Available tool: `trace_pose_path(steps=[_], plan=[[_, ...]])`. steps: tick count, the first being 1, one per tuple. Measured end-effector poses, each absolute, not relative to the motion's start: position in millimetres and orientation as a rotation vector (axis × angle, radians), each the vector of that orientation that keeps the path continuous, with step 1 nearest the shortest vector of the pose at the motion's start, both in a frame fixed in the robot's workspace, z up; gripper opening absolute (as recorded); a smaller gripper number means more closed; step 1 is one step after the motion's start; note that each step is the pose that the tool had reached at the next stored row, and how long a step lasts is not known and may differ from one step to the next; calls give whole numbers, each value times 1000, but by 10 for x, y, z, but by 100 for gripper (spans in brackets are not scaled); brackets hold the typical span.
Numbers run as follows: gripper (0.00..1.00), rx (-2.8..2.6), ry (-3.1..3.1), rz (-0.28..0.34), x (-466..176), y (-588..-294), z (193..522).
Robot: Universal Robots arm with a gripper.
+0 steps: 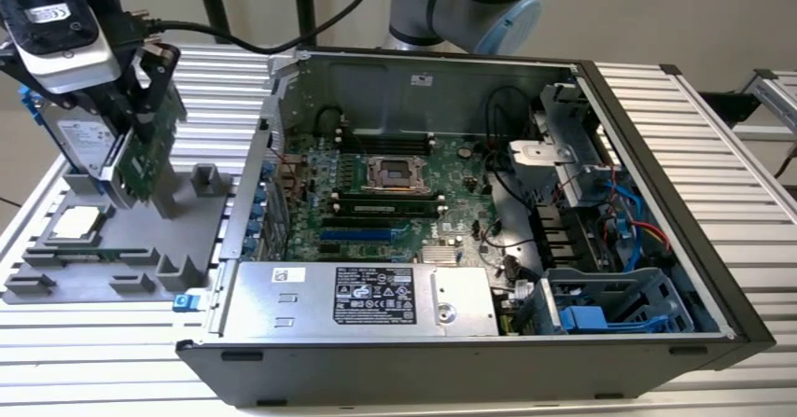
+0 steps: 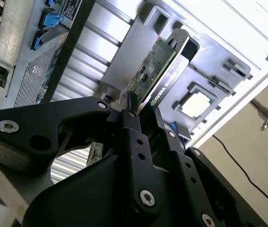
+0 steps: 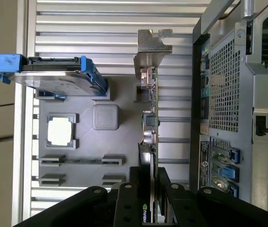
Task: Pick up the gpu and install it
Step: 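Pick up the gpu and move the gpu toward the slot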
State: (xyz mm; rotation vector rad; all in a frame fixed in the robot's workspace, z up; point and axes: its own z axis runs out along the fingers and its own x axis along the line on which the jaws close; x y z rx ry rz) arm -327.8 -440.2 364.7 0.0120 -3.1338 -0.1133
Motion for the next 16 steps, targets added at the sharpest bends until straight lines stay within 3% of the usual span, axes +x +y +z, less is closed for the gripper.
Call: trace_pose_path(steps=[16], plan=[[0,12,-3134,-113,-3278,-4402,3756]])
